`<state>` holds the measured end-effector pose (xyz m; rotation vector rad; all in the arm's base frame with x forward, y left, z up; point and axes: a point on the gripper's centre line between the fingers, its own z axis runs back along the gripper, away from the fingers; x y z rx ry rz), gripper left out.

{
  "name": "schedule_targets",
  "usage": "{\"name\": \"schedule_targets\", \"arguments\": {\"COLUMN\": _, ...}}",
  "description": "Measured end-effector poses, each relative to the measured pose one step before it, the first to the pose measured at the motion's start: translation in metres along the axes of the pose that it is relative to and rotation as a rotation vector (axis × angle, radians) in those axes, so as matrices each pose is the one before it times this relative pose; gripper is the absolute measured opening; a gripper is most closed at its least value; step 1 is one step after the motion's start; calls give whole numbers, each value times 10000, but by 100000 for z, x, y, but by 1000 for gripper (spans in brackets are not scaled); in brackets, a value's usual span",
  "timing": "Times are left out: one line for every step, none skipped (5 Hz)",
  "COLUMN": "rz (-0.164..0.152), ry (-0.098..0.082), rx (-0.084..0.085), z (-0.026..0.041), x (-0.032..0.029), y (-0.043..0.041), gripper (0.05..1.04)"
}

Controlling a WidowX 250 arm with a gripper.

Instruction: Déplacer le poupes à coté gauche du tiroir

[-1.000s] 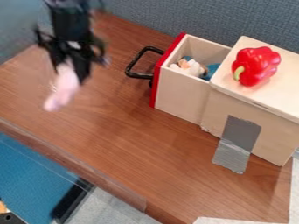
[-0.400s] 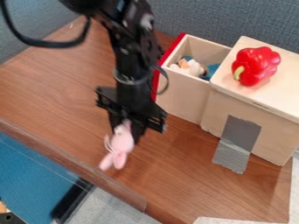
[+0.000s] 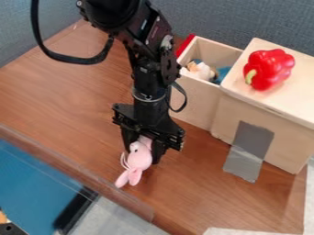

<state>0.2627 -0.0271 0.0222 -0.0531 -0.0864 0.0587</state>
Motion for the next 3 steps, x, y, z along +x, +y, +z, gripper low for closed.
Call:
{"name": "schedule_targets", "arguments": {"rz": -1, "ry": -17, "rx": -135, "z": 491, "x": -2, "y": 269, "gripper": 989}}
{"name": "schedule_targets", "arguments": {"rz": -178, "ry": -620, "rx": -86, "z": 3494, "x": 94, "y": -244, "gripper": 1001}}
{"name": "schedule_targets", "arguments": {"rz": -165, "ry": -605, "rx": -90, "z": 3774, "x": 445, "y": -325, "gripper": 1001}}
